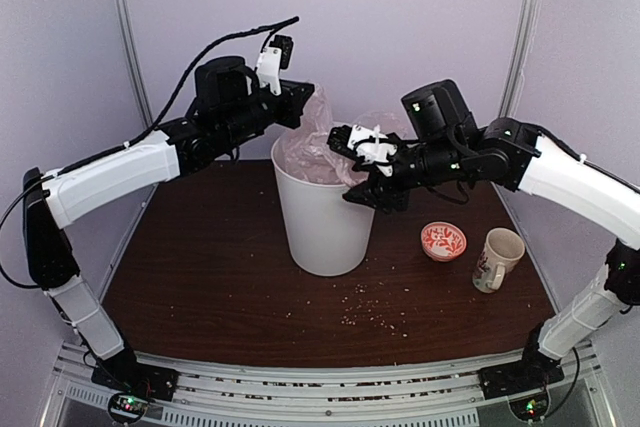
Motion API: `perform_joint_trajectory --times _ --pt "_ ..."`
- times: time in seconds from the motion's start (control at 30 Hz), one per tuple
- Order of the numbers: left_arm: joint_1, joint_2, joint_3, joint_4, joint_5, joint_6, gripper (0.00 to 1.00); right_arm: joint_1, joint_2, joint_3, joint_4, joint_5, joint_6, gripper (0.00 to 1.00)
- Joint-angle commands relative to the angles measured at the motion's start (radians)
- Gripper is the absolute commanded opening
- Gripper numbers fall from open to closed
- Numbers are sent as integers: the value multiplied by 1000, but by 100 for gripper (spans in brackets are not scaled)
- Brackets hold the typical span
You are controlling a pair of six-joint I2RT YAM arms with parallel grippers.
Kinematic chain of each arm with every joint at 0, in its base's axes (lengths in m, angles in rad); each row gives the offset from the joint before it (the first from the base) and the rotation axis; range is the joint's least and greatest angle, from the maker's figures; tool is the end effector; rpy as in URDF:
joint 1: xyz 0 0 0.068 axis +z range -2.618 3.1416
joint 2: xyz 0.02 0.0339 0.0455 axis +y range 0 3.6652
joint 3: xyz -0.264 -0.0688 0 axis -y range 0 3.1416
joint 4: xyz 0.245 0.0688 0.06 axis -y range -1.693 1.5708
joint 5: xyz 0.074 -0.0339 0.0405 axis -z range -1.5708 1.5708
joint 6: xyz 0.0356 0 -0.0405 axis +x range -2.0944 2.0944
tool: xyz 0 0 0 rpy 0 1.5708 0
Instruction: Put the trash bags into the trash bin
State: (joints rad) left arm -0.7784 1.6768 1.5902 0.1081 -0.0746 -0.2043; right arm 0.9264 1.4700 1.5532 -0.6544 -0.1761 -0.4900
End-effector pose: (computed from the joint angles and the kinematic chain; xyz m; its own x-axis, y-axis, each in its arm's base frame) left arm 0.2914 -0.2837 0.4170 -0.1163 -0.1695 -0.9787 0.6368 0.7435 -0.2044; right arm 0.1898 0.2630 0.3974 0.1255 -0.6043 -0.7868 -0.9254 0.2145 -0.3123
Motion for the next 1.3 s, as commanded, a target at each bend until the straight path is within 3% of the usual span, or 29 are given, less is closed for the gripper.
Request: perform_joint_trajectory --times 0.0,0.13,0.43,0.6,0.83,1.03,1.27 --pt "8 3 -42 11 -13 17 0 29 32 31 6 38 -9 49" --pt "8 -24 -71 -20 -13 17 0 31 12 66 -14 -21 14 30" --pt "8 -201 -263 2 -81 17 0 28 -38 153 -70 -104 37 28" --pt "8 -229 -294 6 -75 14 0 20 16 203 -75 -104 62 16" --pt "8 -278 -340 40 -51 -7 0 -142 97 347 -34 -325 221 3" --pt "8 -298 -381 68 -48 -10 0 -264 220 444 1 -462 324 0" --pt "8 -290 -383 29 -45 -1 0 -283 288 451 12 -541 365 1"
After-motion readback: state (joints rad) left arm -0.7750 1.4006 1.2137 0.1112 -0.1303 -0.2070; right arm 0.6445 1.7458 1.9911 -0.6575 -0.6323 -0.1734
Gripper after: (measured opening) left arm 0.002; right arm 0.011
